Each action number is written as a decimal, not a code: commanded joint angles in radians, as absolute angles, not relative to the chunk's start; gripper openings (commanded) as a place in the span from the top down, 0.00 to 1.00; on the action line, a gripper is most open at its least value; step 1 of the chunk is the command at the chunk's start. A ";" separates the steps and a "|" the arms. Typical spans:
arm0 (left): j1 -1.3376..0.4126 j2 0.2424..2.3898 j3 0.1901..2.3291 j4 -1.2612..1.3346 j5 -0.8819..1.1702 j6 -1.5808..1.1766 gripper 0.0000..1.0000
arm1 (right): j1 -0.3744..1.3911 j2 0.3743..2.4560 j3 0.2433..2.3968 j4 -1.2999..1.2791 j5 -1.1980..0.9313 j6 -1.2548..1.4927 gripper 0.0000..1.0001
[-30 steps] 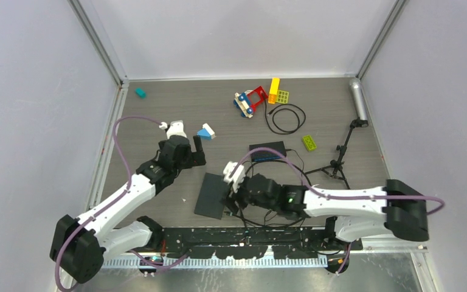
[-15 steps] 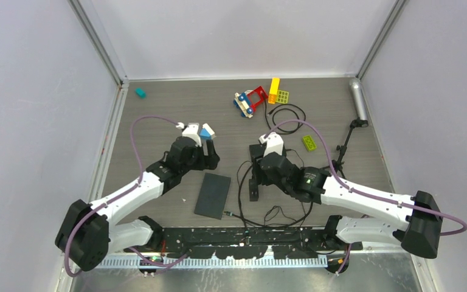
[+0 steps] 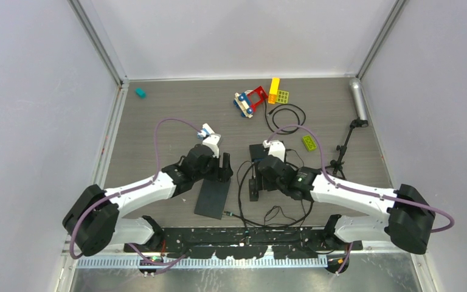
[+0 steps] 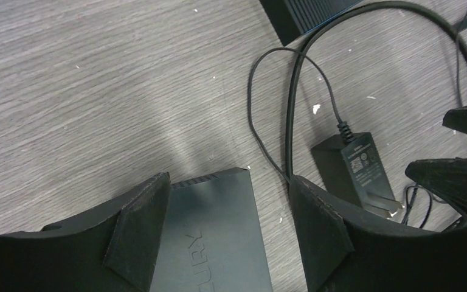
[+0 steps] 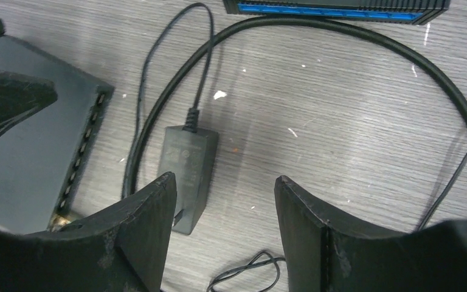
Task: Insert the plug into the switch port
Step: Insert the connector into the switch port, then pick up the connector from the center of the board.
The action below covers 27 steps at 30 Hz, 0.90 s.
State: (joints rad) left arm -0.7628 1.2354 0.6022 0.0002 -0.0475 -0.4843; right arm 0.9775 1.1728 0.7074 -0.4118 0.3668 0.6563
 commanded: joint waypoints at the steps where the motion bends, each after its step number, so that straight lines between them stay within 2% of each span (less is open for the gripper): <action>1: -0.759 1.275 0.602 0.061 -0.041 -0.459 0.27 | 0.943 1.216 0.758 -0.389 0.485 0.680 0.35; 8: -0.759 1.258 0.584 0.061 -0.187 -0.456 0.24 | 0.654 1.271 0.889 -0.372 0.452 0.586 0.35; 13: -0.759 1.172 0.533 0.073 -0.337 -0.459 0.24 | 0.472 1.453 1.054 -0.292 0.350 0.500 0.37; 20: -0.759 1.155 0.523 0.070 -0.419 -0.449 0.23 | 0.416 1.826 1.408 -0.234 0.236 0.289 0.42; 27: -0.759 1.219 0.557 0.065 -0.401 -0.441 0.23 | 0.413 2.041 1.574 -0.135 0.175 0.101 0.40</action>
State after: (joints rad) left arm -0.7628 1.1889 0.5213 0.0257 -0.3759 -0.4591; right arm 0.4149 1.9842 1.4784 -0.2111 0.2207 0.2440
